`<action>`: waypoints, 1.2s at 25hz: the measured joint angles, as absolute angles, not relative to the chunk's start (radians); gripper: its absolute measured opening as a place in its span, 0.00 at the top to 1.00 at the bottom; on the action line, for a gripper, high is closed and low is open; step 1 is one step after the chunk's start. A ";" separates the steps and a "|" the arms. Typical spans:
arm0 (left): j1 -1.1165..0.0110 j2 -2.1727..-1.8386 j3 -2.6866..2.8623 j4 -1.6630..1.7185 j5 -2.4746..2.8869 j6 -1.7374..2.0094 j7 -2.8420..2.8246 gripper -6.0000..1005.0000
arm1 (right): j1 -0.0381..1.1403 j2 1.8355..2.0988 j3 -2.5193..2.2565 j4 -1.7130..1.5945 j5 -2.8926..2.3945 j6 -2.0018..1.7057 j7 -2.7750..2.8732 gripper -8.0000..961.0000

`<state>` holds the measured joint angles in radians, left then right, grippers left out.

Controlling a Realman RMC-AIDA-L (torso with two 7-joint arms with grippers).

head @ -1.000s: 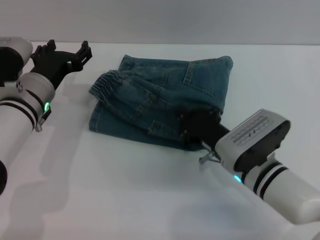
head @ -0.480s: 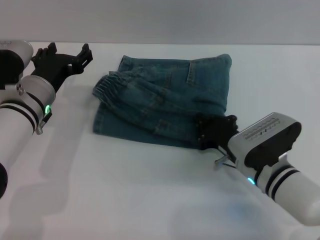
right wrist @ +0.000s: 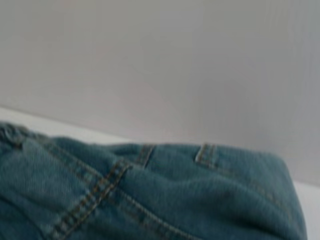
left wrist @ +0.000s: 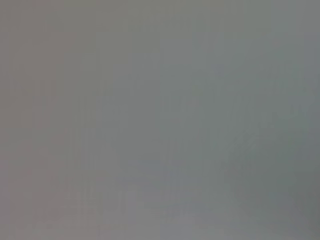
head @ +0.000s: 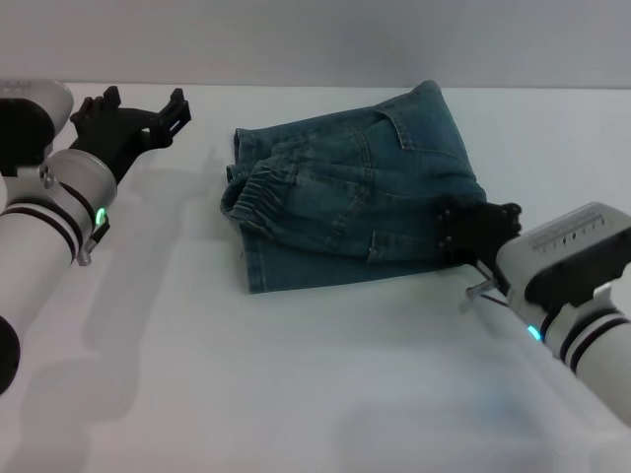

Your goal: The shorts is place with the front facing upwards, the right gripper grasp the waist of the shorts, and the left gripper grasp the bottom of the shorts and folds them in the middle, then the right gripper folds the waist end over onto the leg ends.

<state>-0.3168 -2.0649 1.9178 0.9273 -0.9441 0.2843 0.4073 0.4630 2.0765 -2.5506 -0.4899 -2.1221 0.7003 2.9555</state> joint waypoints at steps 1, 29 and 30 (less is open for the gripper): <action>-0.319 -2.065 1.920 0.926 -0.944 0.285 0.407 0.16 | 0.449 2.078 -2.556 -0.501 -2.155 0.735 2.955 0.99; -0.313 -2.069 2.212 0.500 -0.904 1.098 0.159 0.16 | 0.099 2.090 -2.476 -0.379 -1.937 1.387 2.954 0.67; -0.313 -2.069 2.212 0.500 -0.904 1.098 0.159 0.16 | 0.099 2.090 -2.476 -0.381 -1.937 1.378 2.954 0.62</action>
